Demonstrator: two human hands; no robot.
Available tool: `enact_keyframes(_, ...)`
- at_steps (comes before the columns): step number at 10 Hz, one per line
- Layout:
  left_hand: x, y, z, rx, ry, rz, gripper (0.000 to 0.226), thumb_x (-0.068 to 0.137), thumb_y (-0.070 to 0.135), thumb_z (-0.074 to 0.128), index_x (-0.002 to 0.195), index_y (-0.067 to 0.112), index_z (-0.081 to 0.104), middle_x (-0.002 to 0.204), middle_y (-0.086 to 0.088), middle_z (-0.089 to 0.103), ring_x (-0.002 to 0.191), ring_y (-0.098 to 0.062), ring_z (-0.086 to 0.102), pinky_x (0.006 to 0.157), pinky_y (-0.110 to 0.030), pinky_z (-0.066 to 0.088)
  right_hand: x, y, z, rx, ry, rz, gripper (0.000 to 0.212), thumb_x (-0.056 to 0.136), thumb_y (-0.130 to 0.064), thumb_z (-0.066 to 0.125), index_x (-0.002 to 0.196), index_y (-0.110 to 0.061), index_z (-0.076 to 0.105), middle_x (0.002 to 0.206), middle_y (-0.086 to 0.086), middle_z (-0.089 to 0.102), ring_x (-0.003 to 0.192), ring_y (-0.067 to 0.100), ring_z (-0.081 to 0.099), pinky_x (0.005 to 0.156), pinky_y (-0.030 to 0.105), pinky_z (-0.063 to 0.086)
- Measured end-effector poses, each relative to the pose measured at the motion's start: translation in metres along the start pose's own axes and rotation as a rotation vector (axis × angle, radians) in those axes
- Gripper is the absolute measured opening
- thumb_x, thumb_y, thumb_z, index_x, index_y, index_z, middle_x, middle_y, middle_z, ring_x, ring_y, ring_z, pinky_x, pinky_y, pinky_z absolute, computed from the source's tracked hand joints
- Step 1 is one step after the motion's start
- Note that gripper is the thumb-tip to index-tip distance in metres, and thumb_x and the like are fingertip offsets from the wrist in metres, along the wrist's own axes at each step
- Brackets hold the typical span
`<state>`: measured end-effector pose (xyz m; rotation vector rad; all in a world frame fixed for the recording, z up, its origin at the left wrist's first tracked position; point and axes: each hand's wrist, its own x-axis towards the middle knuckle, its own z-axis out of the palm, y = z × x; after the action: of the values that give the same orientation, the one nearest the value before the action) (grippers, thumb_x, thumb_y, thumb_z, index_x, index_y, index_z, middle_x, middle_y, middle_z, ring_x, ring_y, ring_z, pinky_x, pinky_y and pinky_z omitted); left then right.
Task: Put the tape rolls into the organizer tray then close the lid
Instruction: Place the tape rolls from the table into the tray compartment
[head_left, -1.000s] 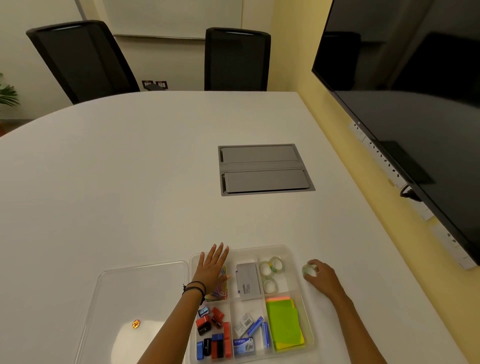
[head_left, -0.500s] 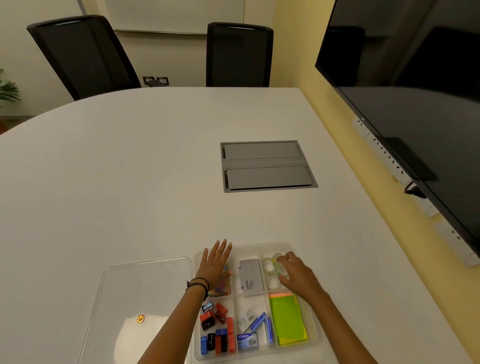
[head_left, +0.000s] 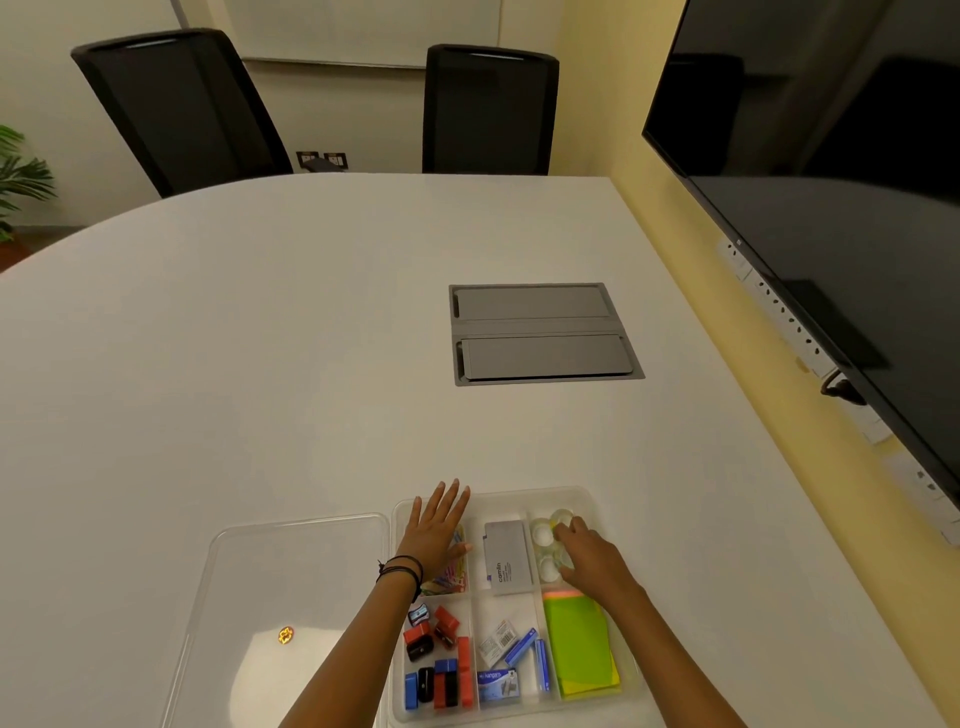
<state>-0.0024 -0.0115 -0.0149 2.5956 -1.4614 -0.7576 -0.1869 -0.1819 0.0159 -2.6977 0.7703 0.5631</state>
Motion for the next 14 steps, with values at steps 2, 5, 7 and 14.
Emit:
enact_keyframes(2, 0.0, 0.001, 0.0, 0.002, 0.0, 0.0, 0.077, 0.096, 0.044, 0.042, 0.148, 0.019, -0.009, 0.159, -0.008, -0.015, 0.147, -0.027, -0.012, 0.118, -0.05, -0.006, 0.001, 0.0, 0.001, 0.06, 0.006, 0.021, 0.03, 0.091, -0.012, 0.046, 0.12, -0.008, 0.049, 0.129, 0.012, 0.048, 0.106, 0.028, 0.057, 0.084, 0.036, 0.048)
enact_keyframes(5, 0.0, 0.0, 0.001, 0.006, 0.003, -0.001, 0.077, 0.096, 0.044, 0.042, 0.148, 0.019, -0.009, 0.159, -0.007, -0.014, 0.147, -0.027, -0.012, 0.118, -0.049, -0.006, 0.011, -0.01, -0.01, 0.204, 0.165, 0.075, 0.028, 0.093, -0.005, 0.041, 0.12, -0.007, 0.051, 0.12, 0.012, 0.055, 0.102, 0.027, 0.058, 0.079, 0.037, 0.049)
enact_keyframes(7, 0.0, 0.001, -0.001, 0.007, -0.001, -0.002, 0.077, 0.096, 0.045, 0.041, 0.148, 0.019, -0.009, 0.159, -0.008, -0.015, 0.147, -0.028, -0.011, 0.118, -0.05, -0.006, 0.016, -0.014, -0.006, 0.271, 0.083, 0.042, 0.033, 0.089, -0.002, 0.044, 0.121, -0.006, 0.05, 0.122, 0.013, 0.06, 0.108, 0.026, 0.058, 0.084, 0.035, 0.049)
enact_keyframes(14, -0.001, 0.001, -0.001, 0.008, -0.003, -0.005, 0.077, 0.096, 0.045, 0.041, 0.148, 0.019, -0.01, 0.159, -0.007, -0.015, 0.147, -0.027, -0.012, 0.118, -0.049, -0.007, 0.035, -0.029, 0.004, 0.229, 0.027, 0.089, 0.049, 0.087, -0.021, 0.06, 0.133, -0.014, 0.042, 0.132, 0.015, 0.043, 0.118, 0.03, 0.047, 0.089, 0.035, 0.049)
